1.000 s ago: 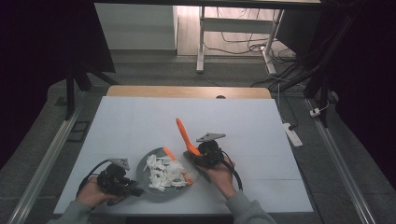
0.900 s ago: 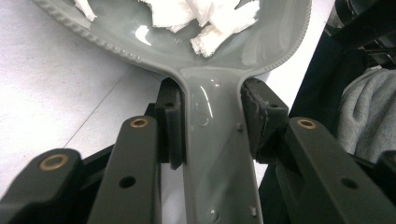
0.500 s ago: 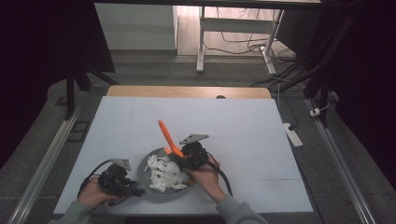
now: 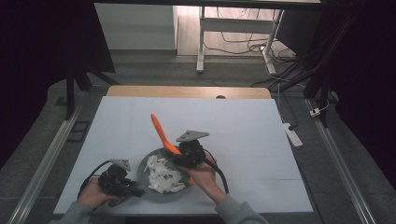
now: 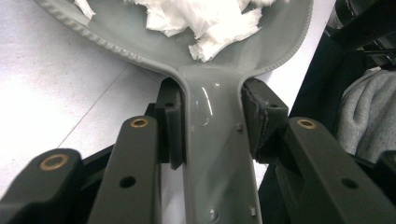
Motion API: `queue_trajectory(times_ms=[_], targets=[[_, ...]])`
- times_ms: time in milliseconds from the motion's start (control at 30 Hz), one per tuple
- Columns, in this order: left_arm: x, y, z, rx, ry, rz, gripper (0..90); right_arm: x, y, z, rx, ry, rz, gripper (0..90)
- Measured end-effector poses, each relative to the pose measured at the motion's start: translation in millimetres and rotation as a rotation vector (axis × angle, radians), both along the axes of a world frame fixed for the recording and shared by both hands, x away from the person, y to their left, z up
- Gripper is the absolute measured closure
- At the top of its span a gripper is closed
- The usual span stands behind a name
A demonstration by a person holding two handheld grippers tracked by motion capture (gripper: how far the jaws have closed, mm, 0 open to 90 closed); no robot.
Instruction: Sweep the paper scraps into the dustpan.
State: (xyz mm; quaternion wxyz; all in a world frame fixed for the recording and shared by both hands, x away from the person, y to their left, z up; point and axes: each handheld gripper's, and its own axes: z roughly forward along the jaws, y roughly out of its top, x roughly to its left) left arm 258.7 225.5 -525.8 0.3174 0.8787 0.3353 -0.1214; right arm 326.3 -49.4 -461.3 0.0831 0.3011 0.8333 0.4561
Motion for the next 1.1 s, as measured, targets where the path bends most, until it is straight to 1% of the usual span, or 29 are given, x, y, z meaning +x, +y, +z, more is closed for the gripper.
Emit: queue_trajectory(times_ms=[167, 267, 333, 367, 467, 567, 633, 700, 767, 833, 867, 933, 1000, 1067, 1100], targets=[[0.2, 0.1, -0.4, 0.000, 0.001, 0.000, 62.1, 9.4, -19.8, 7.4, 0.018, -0.029, -0.060, 70.4], [-0.1, -0.1, -0.2, 0.000, 0.000, 0.001, 62.1, 17.9, -28.3, 6.4, 0.005, -0.037, -0.091, 70.4], [-0.1, -0.3, -0.1, 0.001, 0.000, 0.001, 62.2, 25.5, -32.6, 1.8, -0.024, -0.034, -0.112, 70.4], [-0.2, -0.3, 0.0, 0.002, -0.001, 0.001, 62.1, 29.3, -34.2, -1.7, -0.048, -0.037, -0.125, 70.4], [-0.4, -0.6, 0.0, 0.001, -0.001, 0.003, 62.2, 38.5, -39.1, -13.0, -0.101, -0.022, -0.163, 70.4], [-1.0, -1.5, 0.3, 0.003, -0.001, 0.004, 62.1, 40.3, -40.5, -22.2, -0.140, 0.014, -0.180, 70.4], [-1.9, -2.1, 0.6, 0.002, 0.000, 0.005, 62.1, 35.4, -39.3, -26.6, -0.156, 0.038, -0.173, 70.4], [-3.3, -3.0, 0.5, 0.003, 0.001, 0.007, 62.1, 27.2, -36.9, -31.7, -0.166, 0.054, -0.158, 70.4], [-4.4, -4.7, 0.1, 0.005, 0.003, 0.008, 62.1, 18.3, -33.1, -33.3, -0.174, 0.052, -0.141, 70.4], [-4.7, -6.4, 0.2, 0.009, 0.003, 0.005, 62.1, 12.2, -28.2, -31.9, -0.162, 0.055, -0.123, 70.4], [-5.0, -7.2, 0.3, 0.008, 0.004, 0.007, 62.1, 9.6, -24.6, -31.7, -0.148, 0.070, -0.113, 70.4], [-5.3, -8.8, 0.4, 0.008, 0.004, 0.009, 62.1, 4.3, -15.4, -32.6, -0.132, 0.082, -0.083, 70.4], [-5.3, -8.8, 0.2, 0.002, 0.006, 0.013, 62.1, -2.2, -4.7, -31.3, -0.117, 0.074, -0.060, 70.4], [-4.9, -8.6, -0.2, -0.001, 0.009, 0.011, 62.2, -8.2, 5.6, -27.6, -0.086, 0.076, -0.025, 70.4], [-4.9, -8.7, -0.5, -0.003, 0.009, 0.013, 62.1, -11.5, 10.4, -25.6, -0.077, 0.066, -0.010, 70.4]])
